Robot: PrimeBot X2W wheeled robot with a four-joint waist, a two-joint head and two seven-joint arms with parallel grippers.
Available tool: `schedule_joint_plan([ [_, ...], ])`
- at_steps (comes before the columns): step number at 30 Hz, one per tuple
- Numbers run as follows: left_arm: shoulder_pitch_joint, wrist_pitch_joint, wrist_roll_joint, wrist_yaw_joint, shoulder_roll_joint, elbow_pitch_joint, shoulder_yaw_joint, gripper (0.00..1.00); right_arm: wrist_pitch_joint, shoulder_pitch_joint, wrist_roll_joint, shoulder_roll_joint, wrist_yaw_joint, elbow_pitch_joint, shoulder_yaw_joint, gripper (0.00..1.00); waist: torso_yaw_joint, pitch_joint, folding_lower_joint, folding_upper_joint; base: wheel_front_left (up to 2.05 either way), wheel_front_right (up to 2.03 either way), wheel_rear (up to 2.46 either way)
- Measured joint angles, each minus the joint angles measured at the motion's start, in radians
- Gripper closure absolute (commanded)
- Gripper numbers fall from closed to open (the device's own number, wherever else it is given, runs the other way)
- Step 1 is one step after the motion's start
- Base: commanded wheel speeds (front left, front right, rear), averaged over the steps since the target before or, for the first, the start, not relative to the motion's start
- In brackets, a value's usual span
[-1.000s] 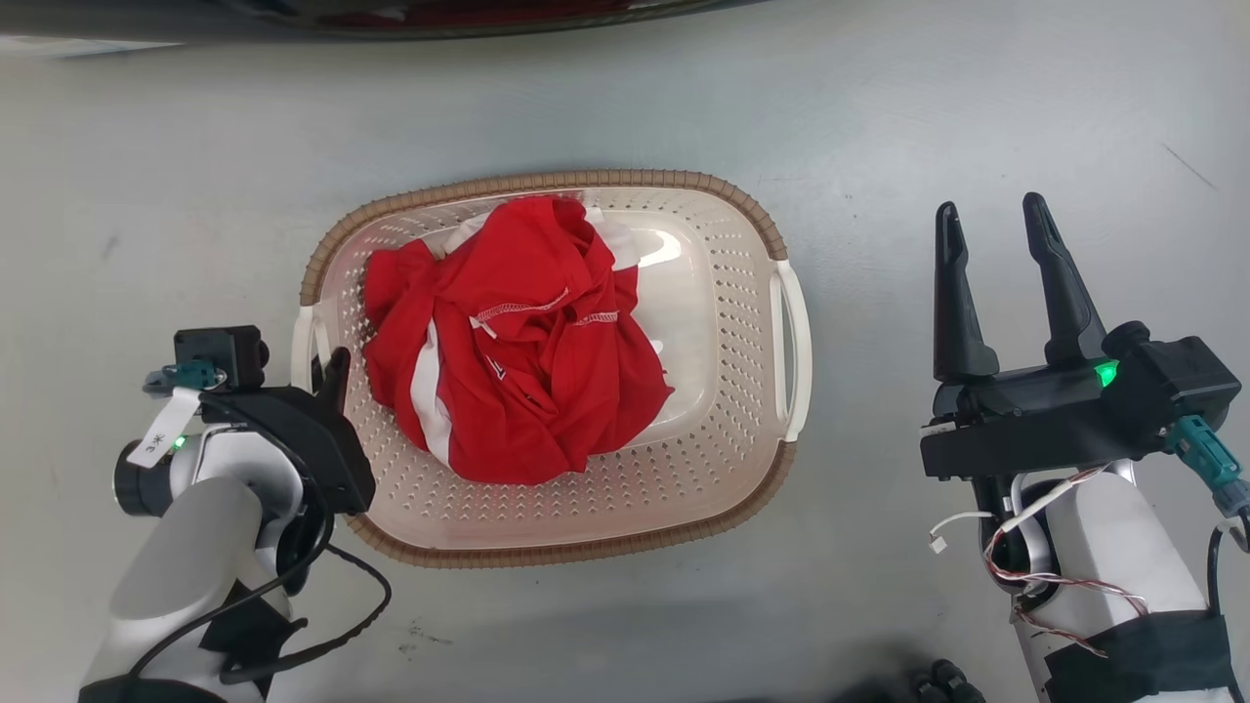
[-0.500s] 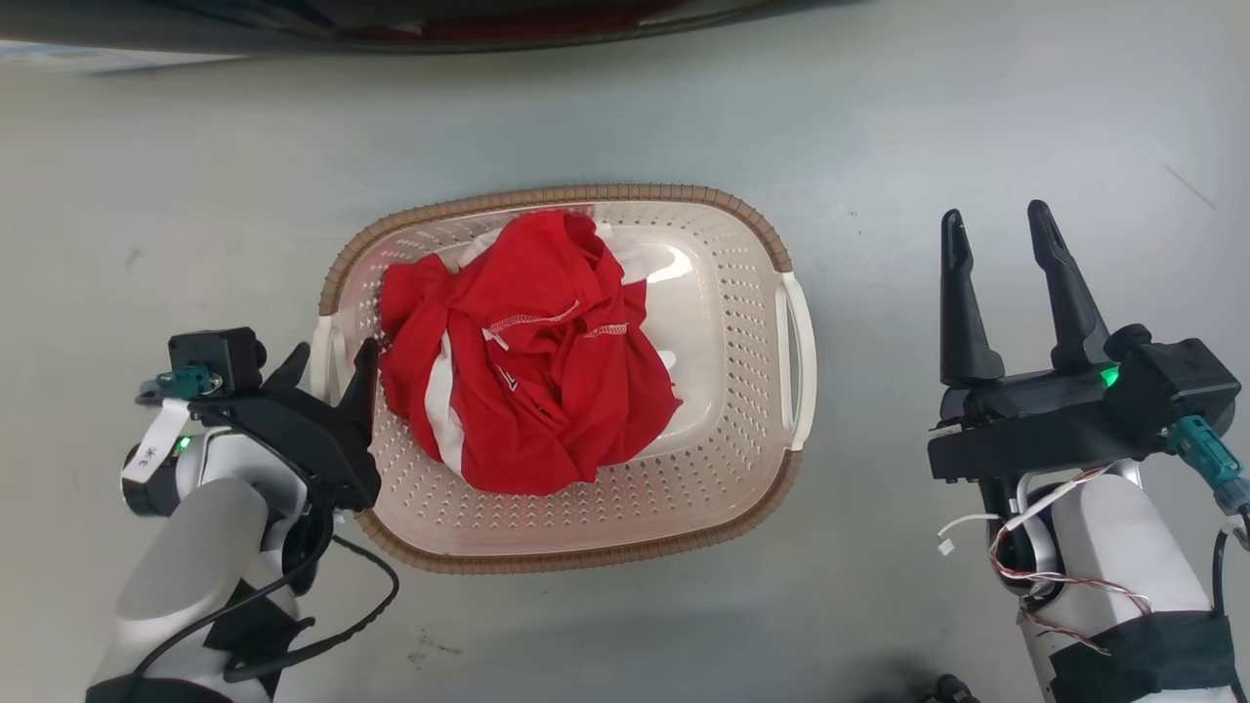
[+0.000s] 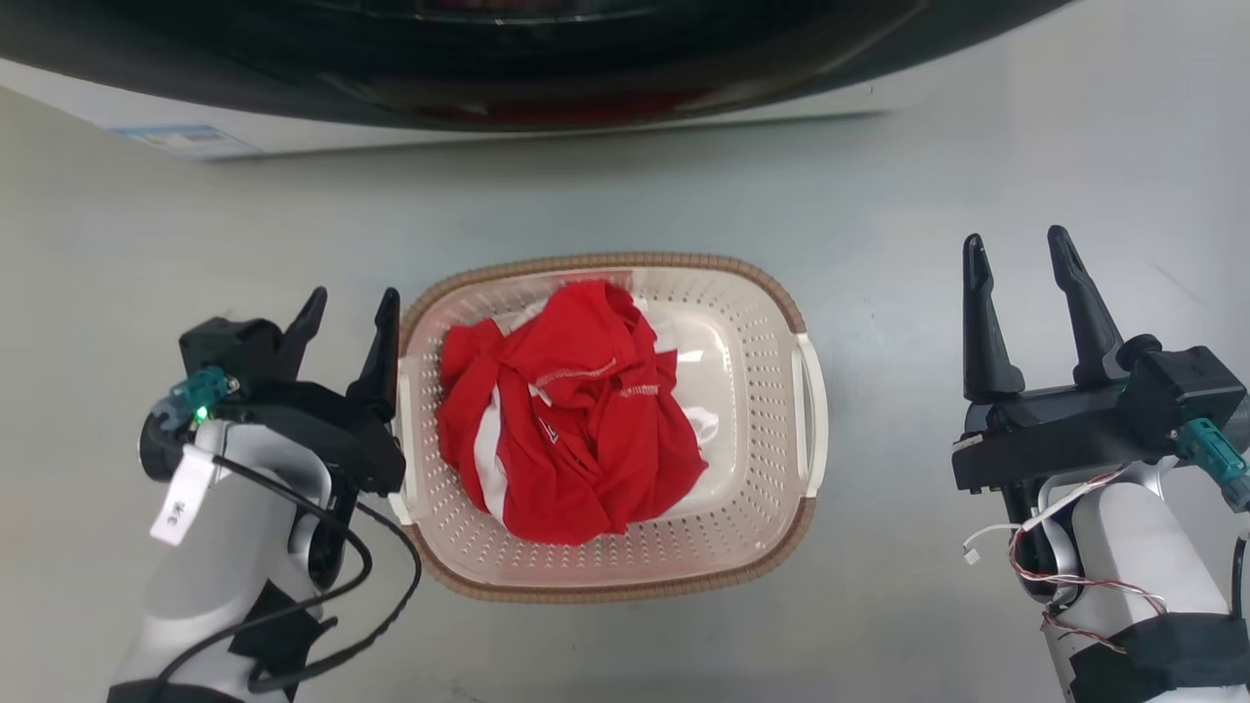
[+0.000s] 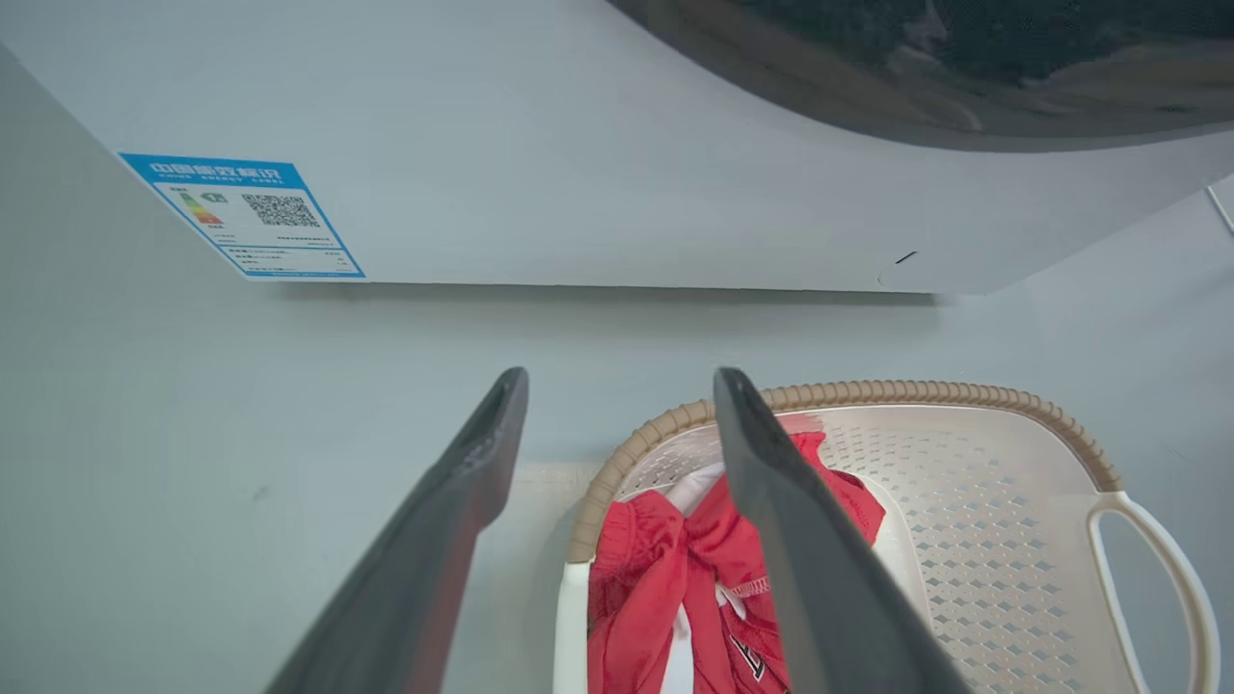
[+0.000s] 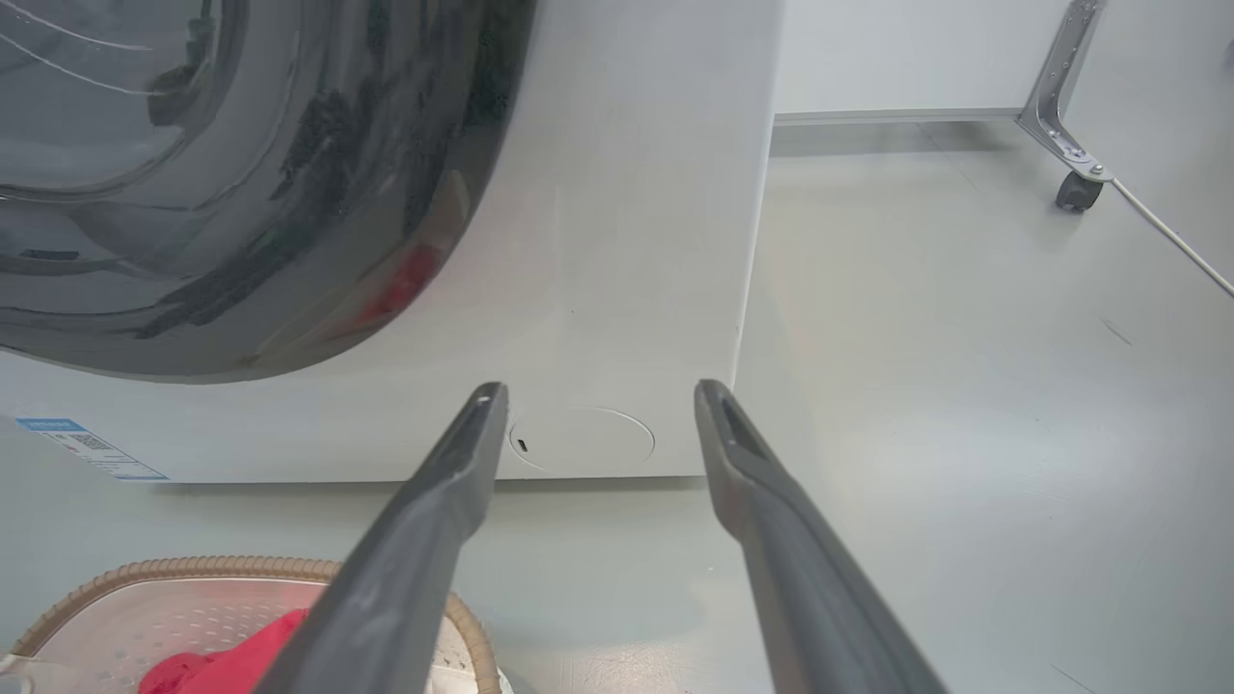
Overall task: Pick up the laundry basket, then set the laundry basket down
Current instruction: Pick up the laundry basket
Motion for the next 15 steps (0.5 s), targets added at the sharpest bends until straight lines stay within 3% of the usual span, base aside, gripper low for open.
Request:
schedule_joint_plan([
  [7, 0.071, 0.000, 0.024, 0.031, 0.001, -0.059, 0.003, 0.00, 0.000, 0.011, 0.001, 0.000, 0.007, 0.017, -0.005, 0.00, 0.020, -0.098, 0.0000, 0.0000, 0.00, 0.00, 0.00],
  [15, 0.182, 0.000, 0.087, 0.081, 0.005, -0.223, 0.027, 0.00, 0.000, 0.057, 0.000, -0.001, 0.013, 0.029, -0.014, 0.00, 0.037, -0.231, -0.0001, 0.0000, 0.00, 0.00, 0.00],
])
